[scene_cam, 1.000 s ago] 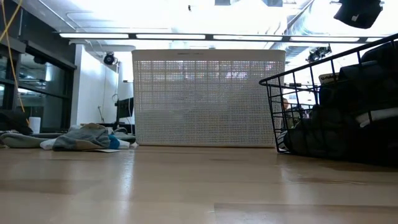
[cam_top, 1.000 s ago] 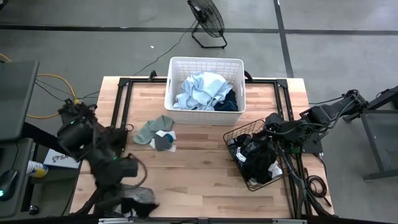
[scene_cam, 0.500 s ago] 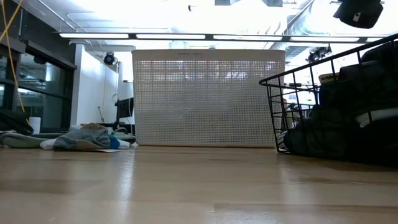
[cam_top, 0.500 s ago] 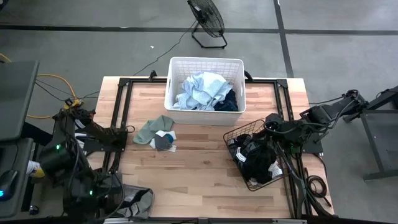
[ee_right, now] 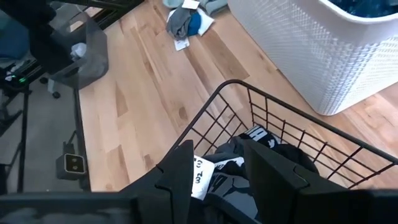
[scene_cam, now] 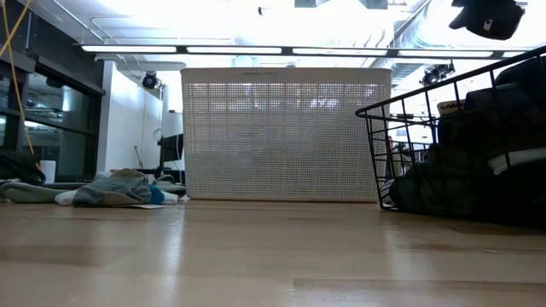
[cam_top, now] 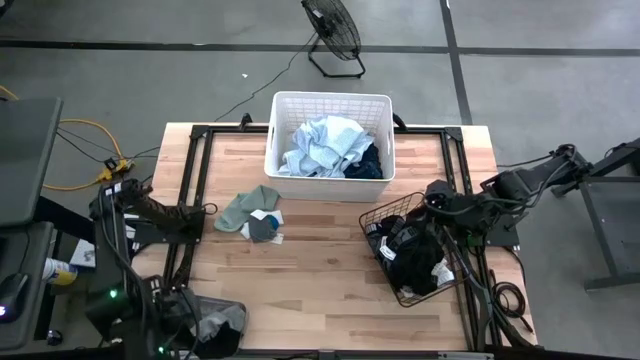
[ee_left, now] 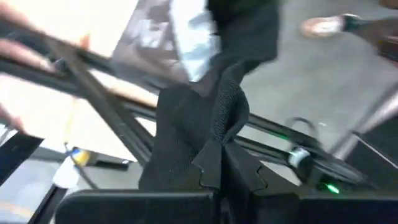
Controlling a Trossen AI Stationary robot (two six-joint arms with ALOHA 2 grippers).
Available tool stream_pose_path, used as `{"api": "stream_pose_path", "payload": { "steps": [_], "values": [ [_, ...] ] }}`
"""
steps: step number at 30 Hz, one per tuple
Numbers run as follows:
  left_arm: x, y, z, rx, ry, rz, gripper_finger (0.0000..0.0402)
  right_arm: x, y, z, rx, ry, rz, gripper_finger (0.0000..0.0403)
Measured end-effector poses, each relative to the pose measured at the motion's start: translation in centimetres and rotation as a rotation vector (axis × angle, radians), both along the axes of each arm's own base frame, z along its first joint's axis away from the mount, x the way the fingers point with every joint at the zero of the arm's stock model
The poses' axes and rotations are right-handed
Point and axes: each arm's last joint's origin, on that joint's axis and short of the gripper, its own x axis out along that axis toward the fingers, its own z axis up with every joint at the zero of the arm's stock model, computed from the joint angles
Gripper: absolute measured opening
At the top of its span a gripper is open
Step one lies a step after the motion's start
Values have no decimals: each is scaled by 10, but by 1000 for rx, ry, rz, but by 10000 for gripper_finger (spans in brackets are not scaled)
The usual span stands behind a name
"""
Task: Pick & Place Cloths
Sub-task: Put the black sock into the black bin
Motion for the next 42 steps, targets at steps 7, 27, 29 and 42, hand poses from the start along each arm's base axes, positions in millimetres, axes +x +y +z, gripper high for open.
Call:
{"api": "stream_pose_path", "payload": {
  "steps": [7, 27, 29, 42],
  "values": [
    [-7, -3, -37, 151, 92, 103, 0, 9, 4, -6, -23, 36, -6, 134],
    [14, -18, -69, 370, -241, 488, 0, 24, 14, -18, 60, 133, 6, 134],
    [16, -24, -77, 392, -237, 491, 0, 24, 14, -18, 65, 135, 11, 134],
    [29, -59, -121, 405, -169, 543, 0, 24, 14, -18, 103, 142, -3, 134]
  ]
}}
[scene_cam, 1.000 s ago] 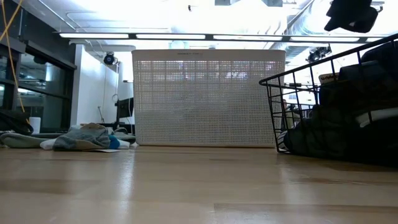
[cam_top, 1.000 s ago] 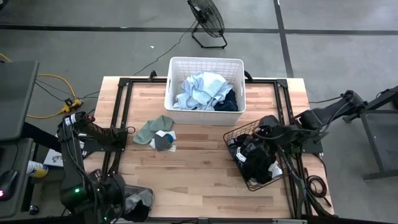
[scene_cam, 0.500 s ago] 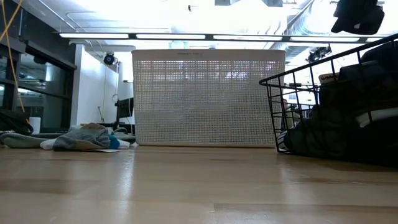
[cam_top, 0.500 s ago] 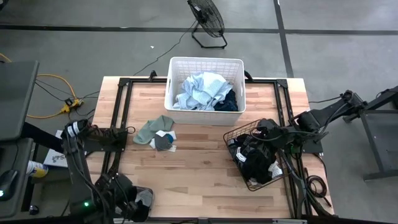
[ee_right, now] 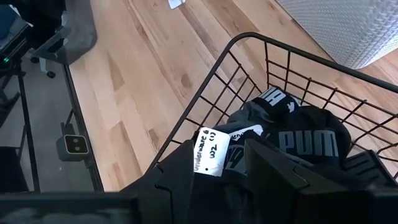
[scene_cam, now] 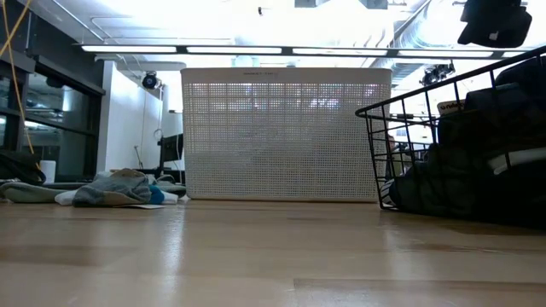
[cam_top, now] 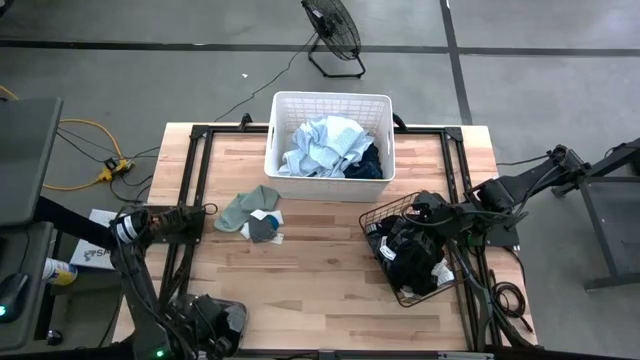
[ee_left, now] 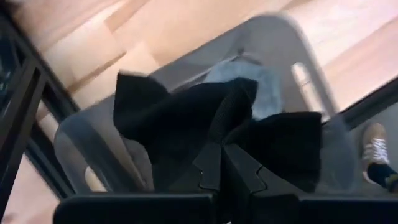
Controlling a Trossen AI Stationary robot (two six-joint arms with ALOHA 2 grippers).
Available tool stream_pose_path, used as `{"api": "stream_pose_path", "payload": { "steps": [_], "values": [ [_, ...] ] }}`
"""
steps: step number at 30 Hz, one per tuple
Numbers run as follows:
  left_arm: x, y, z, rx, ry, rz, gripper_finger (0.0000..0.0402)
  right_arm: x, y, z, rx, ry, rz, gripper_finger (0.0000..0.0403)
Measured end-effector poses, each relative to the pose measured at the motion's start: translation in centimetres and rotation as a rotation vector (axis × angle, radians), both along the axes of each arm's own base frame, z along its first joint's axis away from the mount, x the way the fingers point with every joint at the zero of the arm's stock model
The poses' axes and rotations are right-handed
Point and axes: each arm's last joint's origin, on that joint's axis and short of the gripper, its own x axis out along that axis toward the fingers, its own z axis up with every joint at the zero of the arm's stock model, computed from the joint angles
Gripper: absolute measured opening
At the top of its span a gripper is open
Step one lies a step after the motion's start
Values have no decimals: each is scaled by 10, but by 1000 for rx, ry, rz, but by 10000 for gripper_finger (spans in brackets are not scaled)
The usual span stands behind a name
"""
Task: Pick & Place Cloths
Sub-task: Put the black sock into the black bin
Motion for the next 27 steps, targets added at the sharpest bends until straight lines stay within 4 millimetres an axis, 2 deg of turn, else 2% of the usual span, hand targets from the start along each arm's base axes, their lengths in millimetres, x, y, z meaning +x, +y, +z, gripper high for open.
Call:
{"api": "stream_pose_path", "payload": {
  "steps": [10, 16, 27],
  "values": [
    [-6, -6, -45, -94, 58, 97, 0, 0, 0, 0, 16, 3, -11, 134],
    [1, -1, -70, -119, 45, 120, 0, 0, 1, 0, 26, 7, -2, 134],
    [6, 5, -97, -168, 22, 134, 0, 0, 1, 0, 28, 9, -1, 134]
  ]
}}
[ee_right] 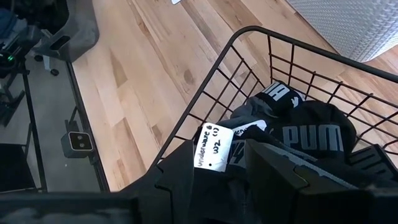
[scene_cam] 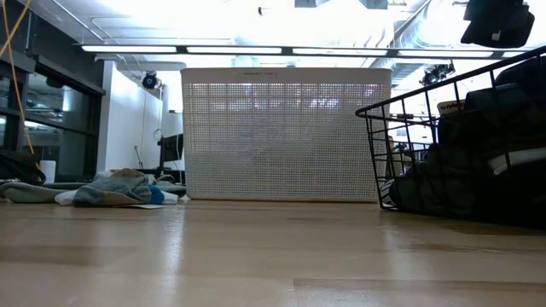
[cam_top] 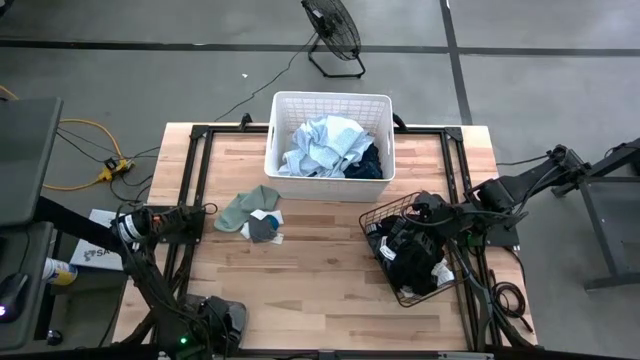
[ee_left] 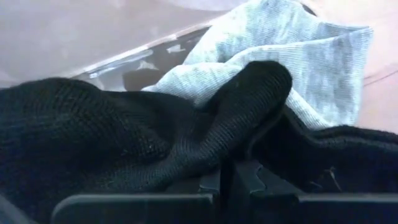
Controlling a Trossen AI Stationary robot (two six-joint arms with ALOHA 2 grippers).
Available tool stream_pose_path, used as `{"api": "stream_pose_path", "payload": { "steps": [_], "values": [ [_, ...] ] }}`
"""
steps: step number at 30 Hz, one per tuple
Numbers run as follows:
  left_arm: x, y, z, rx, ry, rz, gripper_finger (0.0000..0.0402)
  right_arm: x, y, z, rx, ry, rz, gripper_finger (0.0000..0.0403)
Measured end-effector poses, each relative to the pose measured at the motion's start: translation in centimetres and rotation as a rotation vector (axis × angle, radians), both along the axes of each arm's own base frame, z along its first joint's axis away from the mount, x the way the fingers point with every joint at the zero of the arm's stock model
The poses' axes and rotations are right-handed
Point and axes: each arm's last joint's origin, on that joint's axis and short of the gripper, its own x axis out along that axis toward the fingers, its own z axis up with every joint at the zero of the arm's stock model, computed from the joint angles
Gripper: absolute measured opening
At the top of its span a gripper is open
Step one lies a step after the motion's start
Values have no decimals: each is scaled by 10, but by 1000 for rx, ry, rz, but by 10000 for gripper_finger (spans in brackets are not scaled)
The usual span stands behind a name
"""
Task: Pick & Place Cloths
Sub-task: Put the black sock into the black bin, then put the dark gray sock into the black bin
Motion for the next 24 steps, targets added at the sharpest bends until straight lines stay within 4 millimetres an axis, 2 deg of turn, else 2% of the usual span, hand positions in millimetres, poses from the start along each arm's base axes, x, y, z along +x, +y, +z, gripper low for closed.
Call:
{"api": "stream_pose_path", "payload": {
  "steps": [6, 12, 19, 24],
  "values": [
    [0, 0, 0, 2, 0, -8, 10, 0, 0, 0, 0, 0, 0, 134],
    [1, -2, 10, 6, 1, -33, 83, 0, 0, 0, 11, 1, -12, 134],
    [5, -12, 43, -8, 2, -122, 182, 0, 1, 0, 38, 12, 3, 134],
    [5, -11, 75, 29, 21, -148, 213, 0, 1, 0, 57, 16, -4, 134]
  ]
}}
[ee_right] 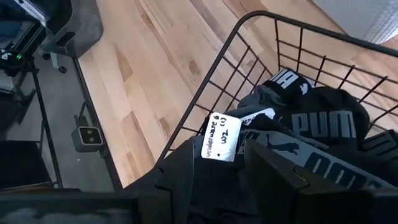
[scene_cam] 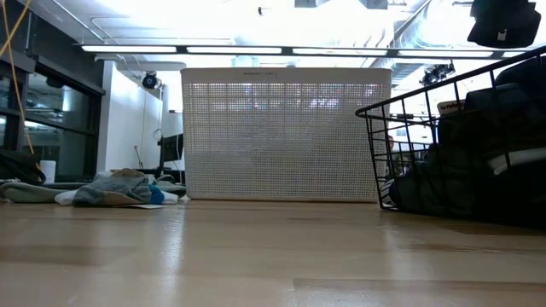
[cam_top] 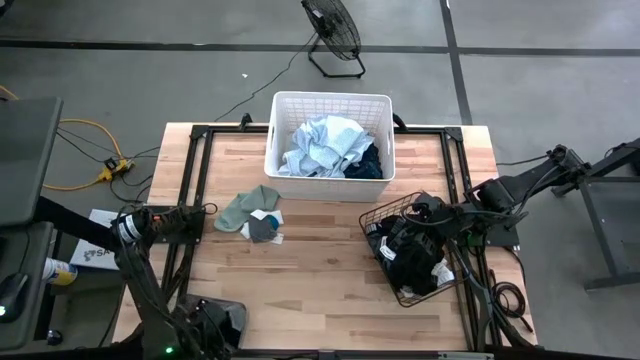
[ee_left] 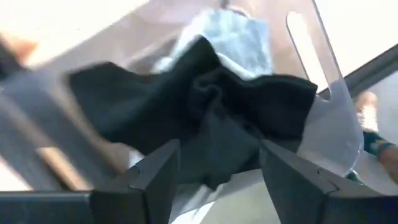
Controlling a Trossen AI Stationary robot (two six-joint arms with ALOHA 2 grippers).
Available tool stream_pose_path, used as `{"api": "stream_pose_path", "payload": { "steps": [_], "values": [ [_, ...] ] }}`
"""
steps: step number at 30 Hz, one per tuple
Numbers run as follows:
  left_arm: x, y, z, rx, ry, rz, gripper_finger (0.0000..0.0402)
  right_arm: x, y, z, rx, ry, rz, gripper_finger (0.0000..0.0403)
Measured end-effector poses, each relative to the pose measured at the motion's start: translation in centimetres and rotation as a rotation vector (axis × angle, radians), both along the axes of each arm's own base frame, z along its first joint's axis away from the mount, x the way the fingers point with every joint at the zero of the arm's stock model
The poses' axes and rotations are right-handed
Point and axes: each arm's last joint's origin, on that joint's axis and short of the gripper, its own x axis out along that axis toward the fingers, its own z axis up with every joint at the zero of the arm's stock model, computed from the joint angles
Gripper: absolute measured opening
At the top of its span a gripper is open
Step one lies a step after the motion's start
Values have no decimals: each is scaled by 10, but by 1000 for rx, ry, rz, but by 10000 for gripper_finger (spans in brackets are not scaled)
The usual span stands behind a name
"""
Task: Pick & Place Cloths
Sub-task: Put the dark gray sock into the black bin
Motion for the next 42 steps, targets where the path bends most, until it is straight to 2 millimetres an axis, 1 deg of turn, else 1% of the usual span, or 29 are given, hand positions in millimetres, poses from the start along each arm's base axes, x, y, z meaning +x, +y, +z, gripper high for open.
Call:
{"api": "stream_pose_path", "payload": {
  "steps": [2, 7, 9, 11, 14, 18, 23, 28, 31, 33, 36, 39, 42],
  "values": [
    [-1, 3, 13, 37, 14, 0, 215, 0, 0, 0, 6, 3, 6, 134],
    [4, 18, 46, 142, -8, 24, 216, 0, 0, 0, 9, 4, 5, 134],
    [13, 23, 53, 153, -73, 22, 216, 0, 0, 0, 9, 4, 6, 134],
    [24, 32, 55, 187, -131, 27, 216, 0, 0, 0, 7, 3, 7, 134],
    [46, 49, 59, 215, -147, 45, 216, 0, 0, 0, 1, 2, 15, 134],
    [79, 76, 57, 245, -119, 67, 216, 0, 0, 0, 0, 2, 21, 134],
    [116, 117, 57, 274, -71, 65, 216, 0, 1, 0, 8, 8, 46, 134],
    [145, 161, 57, 260, -1, 70, 216, -4, 3, 0, 43, 32, 145, 134],
    [160, 187, 52, 251, 45, 82, 213, -11, 0, 3, 39, 33, 170, 134],
    [166, 204, 46, 254, 77, 110, 207, -18, -4, 5, 28, 30, 170, 134],
    [170, 228, 33, 250, 158, 152, 193, -31, -11, 11, 6, -6, 178, 134],
    [170, 246, 19, 209, 240, 170, 181, -44, -18, 17, -27, -70, 191, 134],
    [171, 259, 3, 169, 273, 204, 174, -55, -23, 22, -43, -123, 219, 134]
  ]
}}
